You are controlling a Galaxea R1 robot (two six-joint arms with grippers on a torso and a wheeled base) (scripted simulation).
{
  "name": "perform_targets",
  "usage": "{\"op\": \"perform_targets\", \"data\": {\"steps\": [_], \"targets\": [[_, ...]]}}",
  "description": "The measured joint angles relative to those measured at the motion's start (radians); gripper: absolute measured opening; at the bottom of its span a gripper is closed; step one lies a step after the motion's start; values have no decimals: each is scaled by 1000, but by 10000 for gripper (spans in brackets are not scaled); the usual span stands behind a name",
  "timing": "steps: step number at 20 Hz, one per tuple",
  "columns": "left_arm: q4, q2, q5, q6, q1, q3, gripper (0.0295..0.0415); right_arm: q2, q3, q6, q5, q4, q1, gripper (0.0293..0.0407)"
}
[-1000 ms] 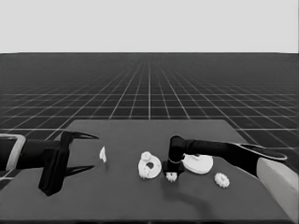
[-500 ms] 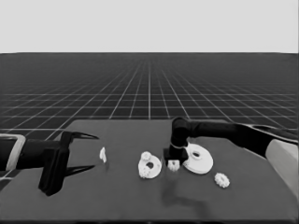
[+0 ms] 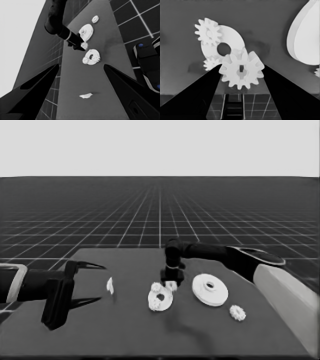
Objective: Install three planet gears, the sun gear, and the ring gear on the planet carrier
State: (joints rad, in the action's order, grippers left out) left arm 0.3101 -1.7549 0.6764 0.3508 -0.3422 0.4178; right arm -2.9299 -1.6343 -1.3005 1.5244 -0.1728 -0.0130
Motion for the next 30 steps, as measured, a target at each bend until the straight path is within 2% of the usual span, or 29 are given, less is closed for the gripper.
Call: {"op": "perform_targets", "data": {"steps": [2, 4, 5, 12, 13, 14, 15, 16, 22, 23, 25, 30], "targets": [[0, 0, 0, 0, 0, 0, 385, -2, -5, 2, 0, 0, 0, 312], [0, 0, 0, 0, 0, 0, 385, -20, -63, 36, -36, -93, 100, 312], [0, 0, 0, 0, 0, 0, 385, -25, -82, 47, -46, -112, 122, 312], [0, 0, 0, 0, 0, 0, 385, -34, -111, 63, -62, -138, 150, 312], [0, 0, 0, 0, 0, 0, 385, -35, -112, 63, -62, -138, 150, 344], [0, 0, 0, 0, 0, 0, 385, -35, -112, 63, -62, -138, 150, 372], [0, 0, 0, 0, 0, 0, 385, -35, -112, 63, -62, -138, 150, 381], [0, 0, 0, 0, 0, 0, 385, -35, -112, 63, -62, -138, 150, 383], [0, 0, 0, 0, 0, 0, 385, -35, -112, 63, -62, -138, 150, 385], [0, 0, 0, 0, 0, 0, 385, -16, -53, 30, -31, -87, 98, 385], [0, 0, 0, 0, 0, 0, 385, -6, -16, 8, -9, -31, 32, 385], [0, 0, 0, 0, 0, 0, 385, -4, -7, 3, -1, -2, 2, 385]]}}
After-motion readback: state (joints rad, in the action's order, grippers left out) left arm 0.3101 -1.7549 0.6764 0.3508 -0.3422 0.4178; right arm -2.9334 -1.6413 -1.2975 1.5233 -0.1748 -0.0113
